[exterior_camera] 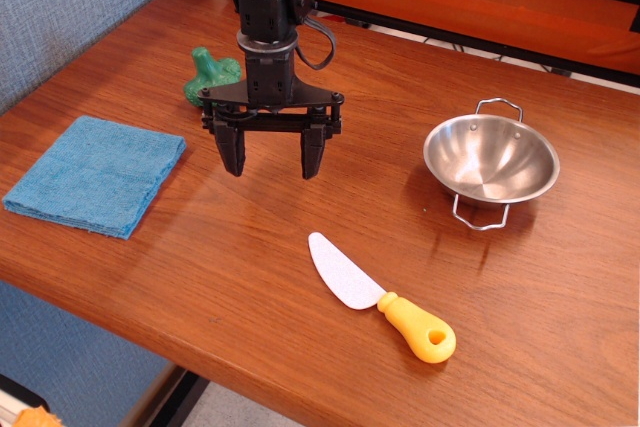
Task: Place the pot onto the blue cloth.
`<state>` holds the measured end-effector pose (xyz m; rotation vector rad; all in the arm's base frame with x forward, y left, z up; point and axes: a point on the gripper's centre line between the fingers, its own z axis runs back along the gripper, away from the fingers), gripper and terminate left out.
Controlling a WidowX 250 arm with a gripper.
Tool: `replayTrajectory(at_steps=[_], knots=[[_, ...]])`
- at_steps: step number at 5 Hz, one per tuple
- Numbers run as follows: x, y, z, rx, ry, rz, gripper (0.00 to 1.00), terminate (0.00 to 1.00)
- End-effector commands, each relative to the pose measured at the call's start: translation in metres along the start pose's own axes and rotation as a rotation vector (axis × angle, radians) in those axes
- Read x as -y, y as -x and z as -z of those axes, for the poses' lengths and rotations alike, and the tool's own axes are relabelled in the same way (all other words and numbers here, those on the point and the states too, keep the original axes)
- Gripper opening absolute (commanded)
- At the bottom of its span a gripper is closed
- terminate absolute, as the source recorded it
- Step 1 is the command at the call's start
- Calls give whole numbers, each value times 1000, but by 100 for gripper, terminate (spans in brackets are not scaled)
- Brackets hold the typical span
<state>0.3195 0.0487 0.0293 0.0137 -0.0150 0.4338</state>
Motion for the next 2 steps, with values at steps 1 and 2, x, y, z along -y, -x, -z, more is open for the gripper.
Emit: replayTrajectory(at_steps=[1,2], knots=[[0,0,0,0,0,0,100,0],[18,1,-23,52,33,30,100,0]])
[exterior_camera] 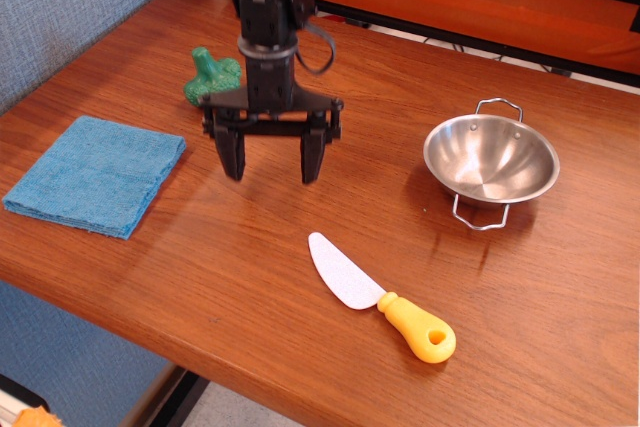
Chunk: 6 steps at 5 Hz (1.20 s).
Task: Place the pot onto the blue cloth.
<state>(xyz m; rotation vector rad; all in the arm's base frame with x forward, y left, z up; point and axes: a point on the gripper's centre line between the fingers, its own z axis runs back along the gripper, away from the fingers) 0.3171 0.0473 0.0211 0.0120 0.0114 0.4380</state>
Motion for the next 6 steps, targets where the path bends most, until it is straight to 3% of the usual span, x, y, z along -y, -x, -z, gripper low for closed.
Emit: replayTrajectory(at_steps=[1,3,4,5,6], knots=[[45,8,-51,141,46,67,100,0],[99,6,-68,217,153,85,100,0],[116,1,-56,215,133,71,100,0],[119,-6,-47,213,190,13,100,0],[119,-9,-43,200,196,-10,100,0]])
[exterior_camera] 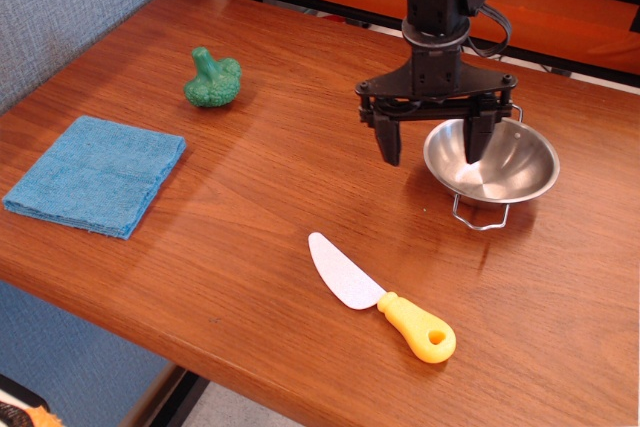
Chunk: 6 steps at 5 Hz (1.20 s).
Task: Place the pot onto the blue cloth.
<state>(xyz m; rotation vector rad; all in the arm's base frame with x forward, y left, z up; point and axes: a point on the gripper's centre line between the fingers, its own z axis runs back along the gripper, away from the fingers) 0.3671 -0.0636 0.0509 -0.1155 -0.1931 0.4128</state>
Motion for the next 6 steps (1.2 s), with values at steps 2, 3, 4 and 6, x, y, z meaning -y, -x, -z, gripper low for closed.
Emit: replayTrajectory(at_steps=[2,3,4,6], knots=[[-4,-17,11,3,75,-80,100,0],[2,-19,18,5,101,-76,100,0],[5,-19,23,-10,156,-82,0,0],[4,-19,29,5,178,-149,0,0]])
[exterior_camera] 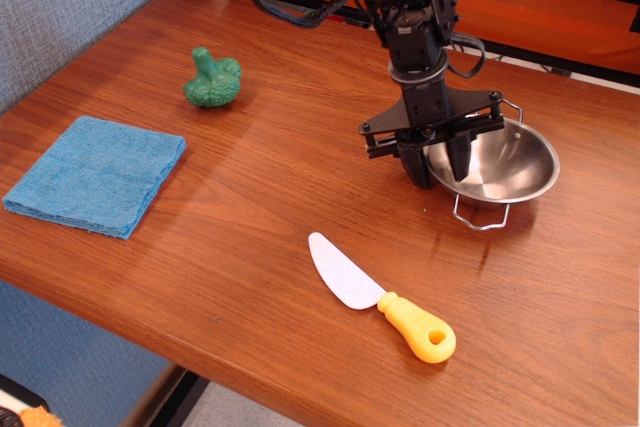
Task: Place the pot onto the blue cloth.
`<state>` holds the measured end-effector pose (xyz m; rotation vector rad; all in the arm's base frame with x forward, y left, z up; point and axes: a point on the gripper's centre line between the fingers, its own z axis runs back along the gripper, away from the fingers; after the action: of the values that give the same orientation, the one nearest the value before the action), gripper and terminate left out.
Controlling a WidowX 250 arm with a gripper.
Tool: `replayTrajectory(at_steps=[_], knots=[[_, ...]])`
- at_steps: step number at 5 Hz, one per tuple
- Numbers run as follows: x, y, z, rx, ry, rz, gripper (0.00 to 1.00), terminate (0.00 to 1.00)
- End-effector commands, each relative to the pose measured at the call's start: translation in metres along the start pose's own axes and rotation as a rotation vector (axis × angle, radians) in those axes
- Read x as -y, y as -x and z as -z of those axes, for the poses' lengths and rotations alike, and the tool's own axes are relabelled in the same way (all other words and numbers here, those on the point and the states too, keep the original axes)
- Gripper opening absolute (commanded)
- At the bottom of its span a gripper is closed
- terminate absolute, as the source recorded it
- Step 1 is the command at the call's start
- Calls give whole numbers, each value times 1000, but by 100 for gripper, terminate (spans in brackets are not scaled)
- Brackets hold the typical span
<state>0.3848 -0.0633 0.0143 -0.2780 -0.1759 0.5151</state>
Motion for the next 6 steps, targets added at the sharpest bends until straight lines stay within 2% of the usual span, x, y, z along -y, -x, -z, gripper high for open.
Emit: replayTrajectory(at_steps=[1,2,3,4,6], knots=[[-1,-10,-21,46,78,-49,0,0],[-11,-10,-38,88,135,-57,0,0],[-29,-7,-62,115,132,-90,0,0],[-59,-1,-84,130,72,-167,0,0],[-148,28,-107,138,3,-456,0,0]])
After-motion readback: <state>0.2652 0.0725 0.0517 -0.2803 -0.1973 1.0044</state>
